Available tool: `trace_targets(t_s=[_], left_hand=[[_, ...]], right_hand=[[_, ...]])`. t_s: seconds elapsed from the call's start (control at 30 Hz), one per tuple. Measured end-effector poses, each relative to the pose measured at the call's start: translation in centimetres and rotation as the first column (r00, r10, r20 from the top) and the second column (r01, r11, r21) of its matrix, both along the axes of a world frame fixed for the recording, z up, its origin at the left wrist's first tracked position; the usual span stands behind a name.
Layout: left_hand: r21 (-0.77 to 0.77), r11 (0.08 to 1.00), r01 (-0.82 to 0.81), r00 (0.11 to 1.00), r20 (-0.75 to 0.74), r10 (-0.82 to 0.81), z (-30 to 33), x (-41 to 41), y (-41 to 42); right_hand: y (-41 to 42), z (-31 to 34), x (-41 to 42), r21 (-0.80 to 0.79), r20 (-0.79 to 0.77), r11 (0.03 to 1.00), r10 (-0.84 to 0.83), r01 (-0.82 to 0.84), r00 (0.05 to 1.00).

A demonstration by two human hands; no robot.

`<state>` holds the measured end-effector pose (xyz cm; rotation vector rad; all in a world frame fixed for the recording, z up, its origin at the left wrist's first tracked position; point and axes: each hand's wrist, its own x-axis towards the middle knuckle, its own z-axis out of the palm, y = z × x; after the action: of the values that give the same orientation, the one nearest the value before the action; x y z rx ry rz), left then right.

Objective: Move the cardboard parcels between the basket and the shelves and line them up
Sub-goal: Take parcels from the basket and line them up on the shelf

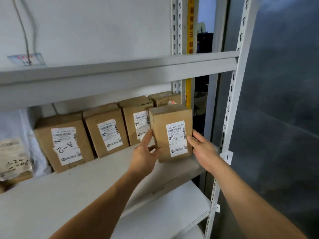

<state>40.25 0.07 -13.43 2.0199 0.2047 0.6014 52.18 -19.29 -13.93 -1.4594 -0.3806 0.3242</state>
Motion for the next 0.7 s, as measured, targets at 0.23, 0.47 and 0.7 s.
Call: trace_targets(t_s=[0.23,0.47,0.7], left_hand=[[0.045,0.994,-0.095,0.996,0.002,0.095,-1.0,7.1,-1.3],[0.053,0.992,-0.112,0.994,0.015,0.112,-1.1,10.2,-0.7],[0.055,0.988,-0.142,0.990,0.002,0.143,-1.4,11.6,-0.2]], right_hand=[[-0.3,-0.4,6.6,-0.017,-0.008,0.996,-0.089,0.089,0.996],[0.6,-0.2,9.2,-0.024,0.021,0.996,-0.091,0.091,0.996],[1.3,-0.6,11.5,-0.046,0.024,0.997,-0.057,0.058,0.998]])
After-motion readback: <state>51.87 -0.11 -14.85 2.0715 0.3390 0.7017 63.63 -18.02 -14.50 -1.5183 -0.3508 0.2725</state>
